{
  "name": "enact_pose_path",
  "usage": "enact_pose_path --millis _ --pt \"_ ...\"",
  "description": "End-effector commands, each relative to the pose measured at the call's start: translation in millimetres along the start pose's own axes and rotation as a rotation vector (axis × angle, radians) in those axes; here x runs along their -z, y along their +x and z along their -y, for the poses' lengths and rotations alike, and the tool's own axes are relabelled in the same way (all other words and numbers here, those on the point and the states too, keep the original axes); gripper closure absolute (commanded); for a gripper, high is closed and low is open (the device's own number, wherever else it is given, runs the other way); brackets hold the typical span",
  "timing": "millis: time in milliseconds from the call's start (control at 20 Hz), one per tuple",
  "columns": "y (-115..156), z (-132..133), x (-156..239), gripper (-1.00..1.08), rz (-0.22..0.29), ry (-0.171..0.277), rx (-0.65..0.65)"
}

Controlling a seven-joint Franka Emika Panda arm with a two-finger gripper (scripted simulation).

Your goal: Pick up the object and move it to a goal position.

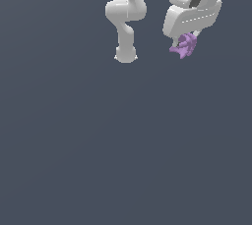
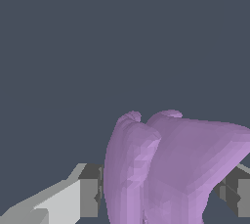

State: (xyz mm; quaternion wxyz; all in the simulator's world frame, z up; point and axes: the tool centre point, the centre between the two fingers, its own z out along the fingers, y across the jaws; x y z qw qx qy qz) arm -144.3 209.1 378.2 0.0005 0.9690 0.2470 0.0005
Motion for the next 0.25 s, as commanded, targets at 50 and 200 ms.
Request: enact_pose_path --millis 50,200 --pt "-1.2 5.6 9.4 1.08 0.001 0.000 -0.001" --pt "-1.5 6.6 11.8 1.08 0.001 0.001 -0.001"
